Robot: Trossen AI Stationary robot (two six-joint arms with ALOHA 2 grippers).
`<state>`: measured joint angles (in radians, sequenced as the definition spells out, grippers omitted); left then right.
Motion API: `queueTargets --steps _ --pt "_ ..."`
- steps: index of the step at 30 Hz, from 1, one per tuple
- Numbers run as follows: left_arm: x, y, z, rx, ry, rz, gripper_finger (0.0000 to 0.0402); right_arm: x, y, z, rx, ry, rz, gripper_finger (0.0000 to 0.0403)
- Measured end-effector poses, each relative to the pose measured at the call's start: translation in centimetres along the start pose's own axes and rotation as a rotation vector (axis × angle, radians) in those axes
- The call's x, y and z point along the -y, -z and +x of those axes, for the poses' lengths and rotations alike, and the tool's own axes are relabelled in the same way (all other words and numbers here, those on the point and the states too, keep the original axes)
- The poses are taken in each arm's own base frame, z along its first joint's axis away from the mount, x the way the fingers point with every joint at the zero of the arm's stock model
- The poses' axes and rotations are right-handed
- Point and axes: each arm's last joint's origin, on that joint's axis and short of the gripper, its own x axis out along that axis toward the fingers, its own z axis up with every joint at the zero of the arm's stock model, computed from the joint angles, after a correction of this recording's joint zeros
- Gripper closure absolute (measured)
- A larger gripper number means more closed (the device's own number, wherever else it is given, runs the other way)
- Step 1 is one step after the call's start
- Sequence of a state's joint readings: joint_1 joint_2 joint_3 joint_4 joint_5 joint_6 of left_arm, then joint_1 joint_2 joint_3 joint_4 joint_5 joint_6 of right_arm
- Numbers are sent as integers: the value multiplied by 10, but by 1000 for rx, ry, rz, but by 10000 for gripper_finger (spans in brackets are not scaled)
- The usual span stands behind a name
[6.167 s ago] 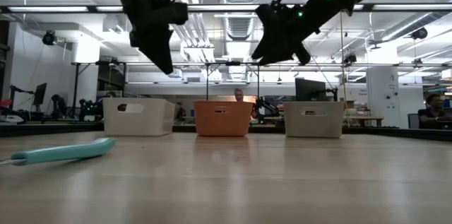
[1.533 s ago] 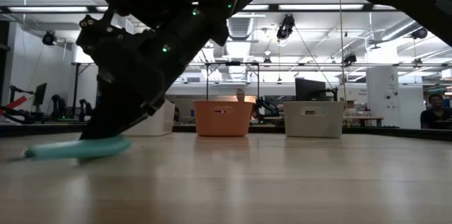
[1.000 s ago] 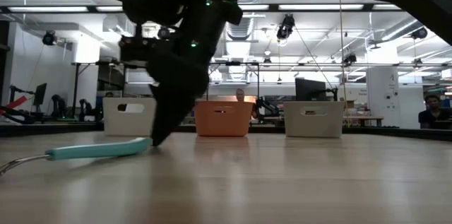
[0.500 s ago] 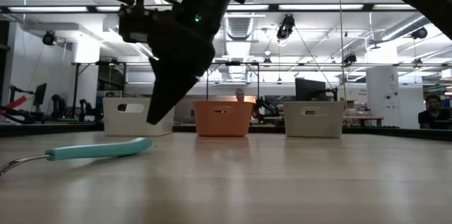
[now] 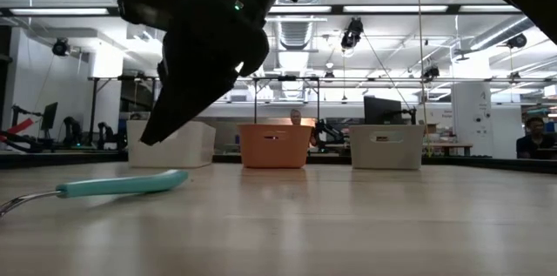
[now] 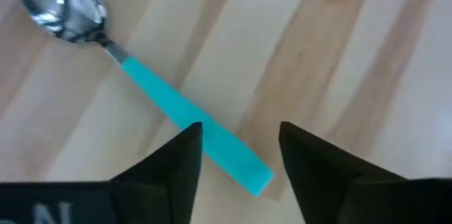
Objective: Sort silverware by color (type)
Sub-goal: Put the green spoon into the gray bin
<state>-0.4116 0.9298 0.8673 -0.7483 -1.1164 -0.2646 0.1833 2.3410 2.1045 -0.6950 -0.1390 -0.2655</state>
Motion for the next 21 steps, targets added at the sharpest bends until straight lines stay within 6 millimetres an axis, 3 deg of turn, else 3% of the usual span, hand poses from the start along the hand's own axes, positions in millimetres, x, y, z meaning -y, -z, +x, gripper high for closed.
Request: queueTargets --steps 5,14,21 --pt "0 0 0 0 0 0 324 3 6 15 18 -85 13 197" --pt "0 0 0 1 0 9 324 22 20 33 54 -217 57 207" --pt "0 0 0 1 0 11 324 29 24 36 64 -191 -71 209"
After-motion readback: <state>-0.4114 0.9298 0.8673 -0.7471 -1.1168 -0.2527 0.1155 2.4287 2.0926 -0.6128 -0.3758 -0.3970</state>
